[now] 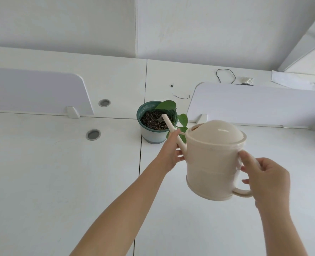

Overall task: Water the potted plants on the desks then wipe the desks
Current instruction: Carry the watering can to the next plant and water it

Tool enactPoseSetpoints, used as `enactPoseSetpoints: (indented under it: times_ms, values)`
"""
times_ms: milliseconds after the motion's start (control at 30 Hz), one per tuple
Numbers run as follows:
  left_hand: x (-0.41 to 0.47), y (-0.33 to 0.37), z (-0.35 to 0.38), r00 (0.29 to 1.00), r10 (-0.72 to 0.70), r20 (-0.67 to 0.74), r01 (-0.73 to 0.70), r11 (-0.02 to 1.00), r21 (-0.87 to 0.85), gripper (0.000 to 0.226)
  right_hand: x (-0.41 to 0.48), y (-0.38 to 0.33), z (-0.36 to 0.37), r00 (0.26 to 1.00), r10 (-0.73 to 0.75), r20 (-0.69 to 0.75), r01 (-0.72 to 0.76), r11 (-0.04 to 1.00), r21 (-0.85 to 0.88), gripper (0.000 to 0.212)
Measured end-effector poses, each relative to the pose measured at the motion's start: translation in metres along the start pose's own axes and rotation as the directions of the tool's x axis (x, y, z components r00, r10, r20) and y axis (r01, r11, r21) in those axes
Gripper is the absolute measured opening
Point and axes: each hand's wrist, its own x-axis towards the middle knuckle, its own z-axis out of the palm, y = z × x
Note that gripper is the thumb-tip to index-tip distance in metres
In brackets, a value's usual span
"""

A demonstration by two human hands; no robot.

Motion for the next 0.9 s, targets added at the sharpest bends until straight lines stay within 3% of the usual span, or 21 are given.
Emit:
enactPoseSetpoints:
  times_ms: [167,400,733,900]
  values:
    - [0.01,0.011,0.003,1.0,0.009,-0.005,-0.009,1.0,0.015,0.044,0.007,-0.005,0.005,1.0,-0.003,-0.018,0.004,1.0,0.017,0.035]
    - [0.01,0.018,-0.017,0.999,0.021,-0.034,-0.021,1.0,-0.021,0.025,0.007,-0.006,0.025,0.999,-0.007,0.045,0.006,1.0,0.024,0.039]
    - [-0.006,-0.001,-0.032,0.999,0.014,-0.05,-0.014,1.0,0.009,0.046,-0.014,0.0,0.021,0.996,-0.032,0.089,0.031,0.999,0.011,0.037]
    - [-0.015,-0.016,-0.019,1.0,-0.008,-0.007,0.009,1.0,0.006,0.041,-0.026,0.012,0.002,0.998,0.003,0.062,-0.004,1.0,0.019,0.033]
